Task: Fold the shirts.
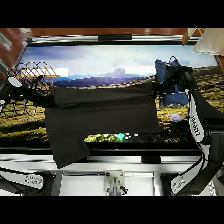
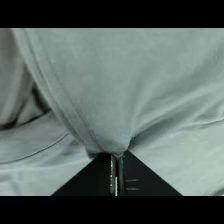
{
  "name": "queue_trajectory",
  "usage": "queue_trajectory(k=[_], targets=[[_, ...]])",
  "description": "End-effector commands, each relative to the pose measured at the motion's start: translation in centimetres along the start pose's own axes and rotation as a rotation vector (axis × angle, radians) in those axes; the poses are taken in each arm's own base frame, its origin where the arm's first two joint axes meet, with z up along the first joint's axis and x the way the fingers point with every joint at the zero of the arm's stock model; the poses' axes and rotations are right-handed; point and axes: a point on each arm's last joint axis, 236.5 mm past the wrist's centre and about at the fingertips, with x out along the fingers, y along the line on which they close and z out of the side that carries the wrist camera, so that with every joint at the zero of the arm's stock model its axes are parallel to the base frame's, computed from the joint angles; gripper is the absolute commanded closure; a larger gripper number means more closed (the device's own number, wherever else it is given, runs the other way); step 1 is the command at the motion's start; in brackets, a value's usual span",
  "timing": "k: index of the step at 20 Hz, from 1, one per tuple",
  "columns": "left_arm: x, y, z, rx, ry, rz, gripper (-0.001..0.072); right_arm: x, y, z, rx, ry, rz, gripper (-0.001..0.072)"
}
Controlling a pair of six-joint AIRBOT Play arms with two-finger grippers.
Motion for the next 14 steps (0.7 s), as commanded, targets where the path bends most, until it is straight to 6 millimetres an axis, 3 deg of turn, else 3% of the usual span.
queue_trajectory(k=[1,4,7,8,9,10,11,14], targets=[[-0.6,1.5,-0.1,-0.034,-0.004,0.012,0.0665,0.2,-1.0,-0.5,0.013,0.025,-0.014,0.0635],[-0.1,1.4,-0.2,-0.055,0.004,0.011,0.0665,0.3,-1.0,-1.6,0.024,0.071,-0.012,0.0635],[0.2,1.4,-0.4,-0.082,0.015,0.008,0.0664,0.2,0.3,-3.2,0.039,0.141,0.035,0.0631],[0.1,1.3,-0.5,-0.098,0.019,0.006,0.0624,-0.1,0.6,-4.0,0.043,0.176,0.048,0.0524],[-0.1,1.2,-0.9,-0.118,0.032,0.000,0.0388,-0.5,0.6,-5.0,0.023,0.219,0.052,0.0279],[-0.5,1.1,-1.5,-0.141,0.054,-0.008,0.0140,-1.4,0.5,-6.2,-0.019,0.266,0.055,0.0199],[-0.9,0.8,-2.3,-0.155,0.085,-0.020,0.0092,-2.6,0.1,-7.3,-0.053,0.310,0.043,0.0199],[-3.2,-0.6,-6.0,-0.158,0.198,-0.065,0.0116,-6.9,-3.2,-8.8,-0.086,0.356,-0.048,0.0199]])
